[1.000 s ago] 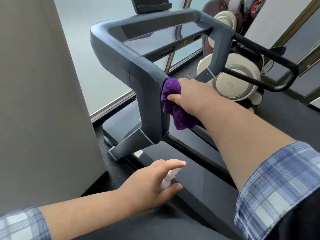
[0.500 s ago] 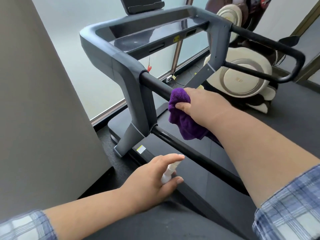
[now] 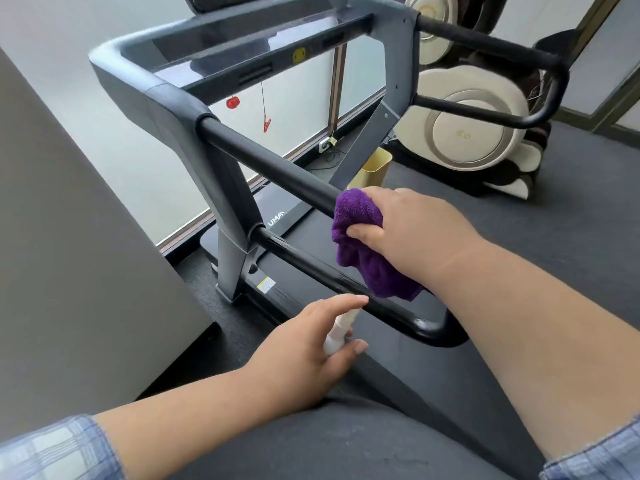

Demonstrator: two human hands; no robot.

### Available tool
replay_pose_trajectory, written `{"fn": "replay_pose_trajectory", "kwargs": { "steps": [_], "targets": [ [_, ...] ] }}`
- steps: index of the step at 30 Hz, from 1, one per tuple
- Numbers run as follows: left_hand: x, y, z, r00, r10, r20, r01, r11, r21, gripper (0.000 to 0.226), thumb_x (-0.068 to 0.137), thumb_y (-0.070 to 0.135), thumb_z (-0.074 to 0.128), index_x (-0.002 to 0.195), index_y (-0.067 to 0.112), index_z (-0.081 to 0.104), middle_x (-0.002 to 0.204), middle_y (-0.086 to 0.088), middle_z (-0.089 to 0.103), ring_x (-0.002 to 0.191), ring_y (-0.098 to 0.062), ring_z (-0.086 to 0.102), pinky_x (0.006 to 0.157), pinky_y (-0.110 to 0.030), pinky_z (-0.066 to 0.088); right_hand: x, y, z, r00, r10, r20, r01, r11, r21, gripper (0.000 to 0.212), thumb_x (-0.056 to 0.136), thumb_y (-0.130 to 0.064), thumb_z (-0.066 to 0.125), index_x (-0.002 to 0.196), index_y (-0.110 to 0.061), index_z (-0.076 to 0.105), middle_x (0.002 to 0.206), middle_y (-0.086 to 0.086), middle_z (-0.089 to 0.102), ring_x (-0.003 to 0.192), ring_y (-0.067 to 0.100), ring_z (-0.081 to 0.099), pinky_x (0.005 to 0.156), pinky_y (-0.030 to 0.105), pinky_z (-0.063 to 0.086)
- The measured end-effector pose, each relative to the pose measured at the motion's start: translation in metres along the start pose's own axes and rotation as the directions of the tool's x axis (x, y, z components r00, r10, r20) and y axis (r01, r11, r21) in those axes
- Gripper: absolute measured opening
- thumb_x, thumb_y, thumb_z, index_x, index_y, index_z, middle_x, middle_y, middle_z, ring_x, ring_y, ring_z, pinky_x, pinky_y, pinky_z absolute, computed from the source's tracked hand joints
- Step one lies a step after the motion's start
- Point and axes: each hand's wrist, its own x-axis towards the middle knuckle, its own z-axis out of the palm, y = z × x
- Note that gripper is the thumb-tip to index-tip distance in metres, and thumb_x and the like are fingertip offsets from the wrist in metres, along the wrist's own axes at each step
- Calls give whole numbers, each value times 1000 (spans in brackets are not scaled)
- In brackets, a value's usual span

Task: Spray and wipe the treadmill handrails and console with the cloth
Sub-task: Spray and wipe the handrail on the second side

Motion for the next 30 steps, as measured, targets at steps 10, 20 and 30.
{"fn": "replay_pose_trajectory", "kwargs": {
  "steps": [10, 20, 30],
  "targets": [
    [-7, 40, 41, 996, -85, -25, 85, 996, 8, 52, 87, 58, 54, 126, 76, 25, 111, 40, 51, 98, 9, 58, 81, -2, 37, -67, 57, 20, 973, 21, -229, 0, 996, 93, 68, 77, -70, 60, 137, -42, 41, 112, -6, 60, 98, 24, 63, 74, 35, 44],
    [-39, 46, 75, 987, -159, -23, 161, 984, 79, 51, 87, 59, 57, 129, 72, 31, 106, 29, 57, 93, -1, 62, 80, -17, 47, -103, 79, 72, 848, 172, -502, 69, 902, 426, 73, 81, -59, 66, 141, -21, 50, 119, 5, 61, 103, 21, 61, 84, 33, 48],
    [-55, 48, 73, 977, -211, 1, 208, 964, 163, 50, 85, 64, 55, 127, 74, 31, 108, 33, 55, 96, -1, 62, 82, -22, 49, -123, 91, 110, 823, 342, -454, 87, 714, 694, 81, 73, -58, 67, 140, -15, 52, 127, 3, 61, 115, 14, 55, 97, 24, 41]
  ]
}}
